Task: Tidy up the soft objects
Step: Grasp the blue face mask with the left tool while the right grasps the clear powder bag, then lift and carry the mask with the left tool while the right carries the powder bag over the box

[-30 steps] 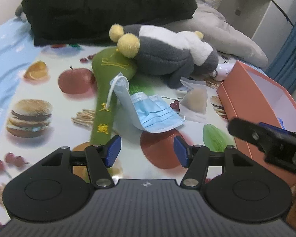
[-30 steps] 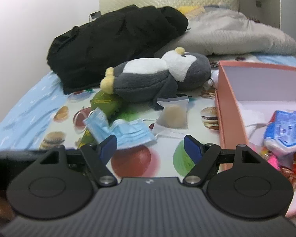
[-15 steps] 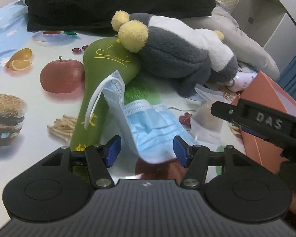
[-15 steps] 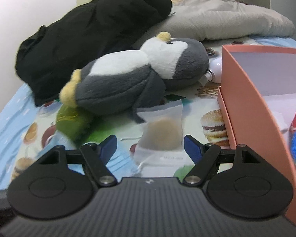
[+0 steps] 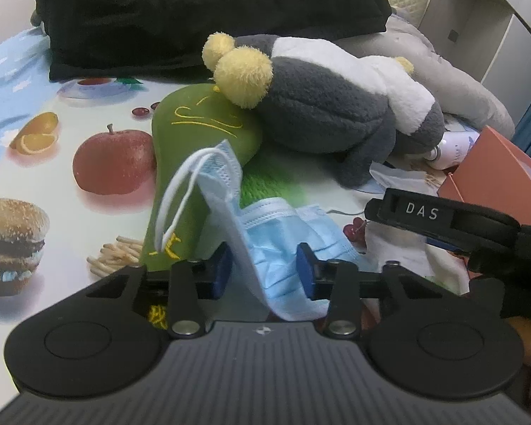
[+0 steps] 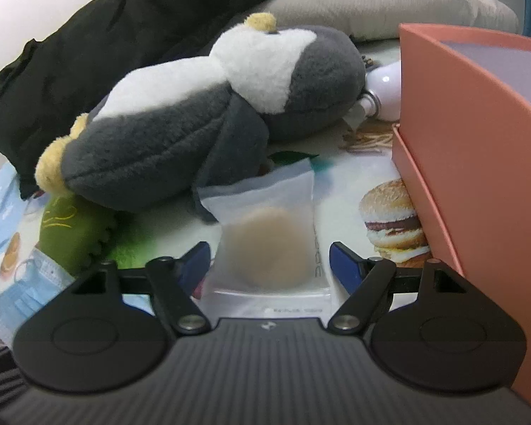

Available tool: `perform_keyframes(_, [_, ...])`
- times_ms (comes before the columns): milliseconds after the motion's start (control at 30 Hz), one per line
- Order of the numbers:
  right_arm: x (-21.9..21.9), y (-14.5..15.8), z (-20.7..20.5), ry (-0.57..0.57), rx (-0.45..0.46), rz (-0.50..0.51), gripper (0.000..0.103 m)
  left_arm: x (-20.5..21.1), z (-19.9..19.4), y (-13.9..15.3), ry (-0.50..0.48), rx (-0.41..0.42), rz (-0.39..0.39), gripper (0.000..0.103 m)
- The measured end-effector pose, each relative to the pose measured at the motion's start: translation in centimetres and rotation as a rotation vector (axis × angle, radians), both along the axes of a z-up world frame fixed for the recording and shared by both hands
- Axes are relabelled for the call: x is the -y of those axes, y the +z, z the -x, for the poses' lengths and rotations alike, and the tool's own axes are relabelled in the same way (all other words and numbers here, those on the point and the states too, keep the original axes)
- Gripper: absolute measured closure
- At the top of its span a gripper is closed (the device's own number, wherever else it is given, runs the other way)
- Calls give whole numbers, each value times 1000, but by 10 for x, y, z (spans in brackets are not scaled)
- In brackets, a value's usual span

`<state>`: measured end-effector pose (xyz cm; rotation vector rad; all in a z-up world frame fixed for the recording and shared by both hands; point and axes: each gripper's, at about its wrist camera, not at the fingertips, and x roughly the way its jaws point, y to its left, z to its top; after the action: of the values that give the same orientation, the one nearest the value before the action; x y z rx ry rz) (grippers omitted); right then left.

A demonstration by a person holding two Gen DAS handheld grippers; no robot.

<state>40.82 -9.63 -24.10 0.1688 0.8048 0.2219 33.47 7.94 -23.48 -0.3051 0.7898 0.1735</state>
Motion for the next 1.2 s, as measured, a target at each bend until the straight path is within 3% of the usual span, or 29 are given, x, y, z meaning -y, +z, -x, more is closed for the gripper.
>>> perform_keyframes(133, [-2, 2, 2, 13, 16, 14, 39, 0, -1, -1, -13, 2, 6, 81])
perform_keyframes(267, [-2, 5, 6, 23, 17, 16, 47, 3, 1, 0, -22, 13, 7, 91])
perform_keyframes(700, [5, 35, 49, 76, 32, 38, 50, 9, 33, 24, -40, 37, -45, 93])
perform_keyframes(1200, [25, 69, 124, 94, 58, 37, 50, 26, 96, 61, -65, 65, -44, 93])
